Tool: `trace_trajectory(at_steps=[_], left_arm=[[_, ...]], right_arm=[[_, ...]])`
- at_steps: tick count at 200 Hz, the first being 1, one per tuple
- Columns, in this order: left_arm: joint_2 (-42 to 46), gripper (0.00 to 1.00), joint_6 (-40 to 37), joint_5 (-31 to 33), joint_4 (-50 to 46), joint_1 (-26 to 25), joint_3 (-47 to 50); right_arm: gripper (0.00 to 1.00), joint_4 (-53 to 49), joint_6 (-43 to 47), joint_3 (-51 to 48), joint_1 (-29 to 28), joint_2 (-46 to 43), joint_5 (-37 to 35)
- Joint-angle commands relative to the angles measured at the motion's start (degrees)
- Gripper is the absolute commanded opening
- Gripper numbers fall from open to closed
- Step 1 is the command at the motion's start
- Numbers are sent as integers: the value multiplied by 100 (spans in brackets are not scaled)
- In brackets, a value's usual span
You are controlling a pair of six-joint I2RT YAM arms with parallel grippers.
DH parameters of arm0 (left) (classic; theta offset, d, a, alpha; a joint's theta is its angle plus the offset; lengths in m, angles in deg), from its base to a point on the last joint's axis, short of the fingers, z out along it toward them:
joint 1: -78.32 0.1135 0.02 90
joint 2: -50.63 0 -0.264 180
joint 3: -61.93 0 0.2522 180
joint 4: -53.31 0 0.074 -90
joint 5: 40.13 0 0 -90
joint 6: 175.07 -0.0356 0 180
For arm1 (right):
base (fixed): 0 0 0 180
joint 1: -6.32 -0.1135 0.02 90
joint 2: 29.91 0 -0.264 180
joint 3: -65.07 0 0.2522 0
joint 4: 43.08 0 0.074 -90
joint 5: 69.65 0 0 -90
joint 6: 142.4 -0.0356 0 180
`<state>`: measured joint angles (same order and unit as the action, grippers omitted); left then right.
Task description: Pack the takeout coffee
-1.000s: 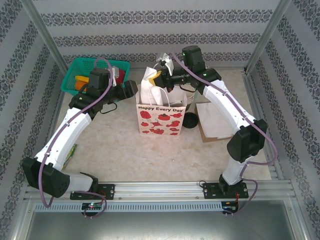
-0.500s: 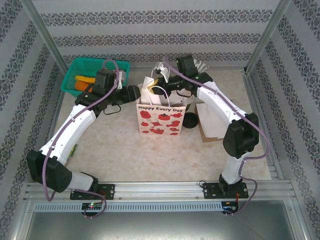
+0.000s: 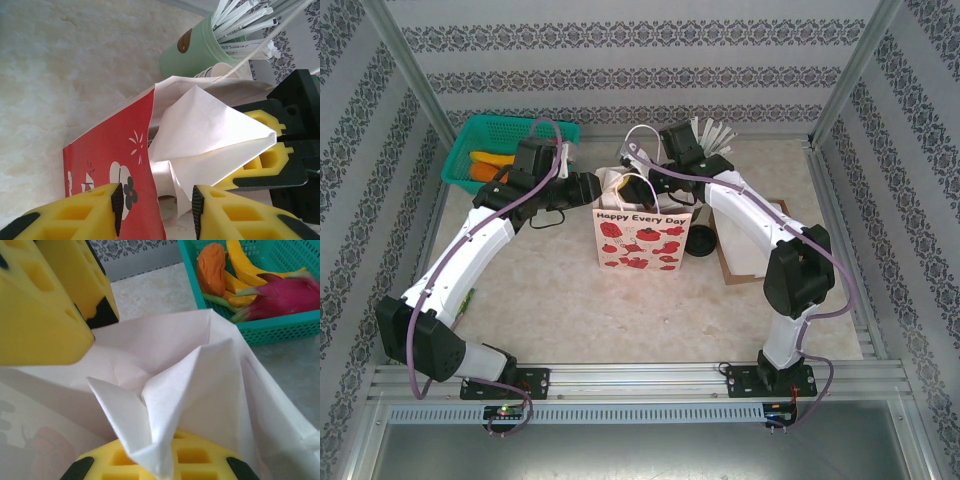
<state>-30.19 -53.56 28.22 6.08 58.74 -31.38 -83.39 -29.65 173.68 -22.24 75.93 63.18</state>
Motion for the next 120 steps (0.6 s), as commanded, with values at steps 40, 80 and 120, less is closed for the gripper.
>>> trace_trajectory(at_steps=[40, 80, 120], left_arm=[[-68, 41, -144, -95, -134, -101, -199], [-86, 41, -160, -76, -150, -104, -218], [-72, 39, -204, -46, -182, -103, -197]], right_arm=[[47, -876, 585, 491, -80, 167, -57], [51, -836, 543, 622, -80, -82, -120], [56, -771, 453, 586, -62, -380, -477]])
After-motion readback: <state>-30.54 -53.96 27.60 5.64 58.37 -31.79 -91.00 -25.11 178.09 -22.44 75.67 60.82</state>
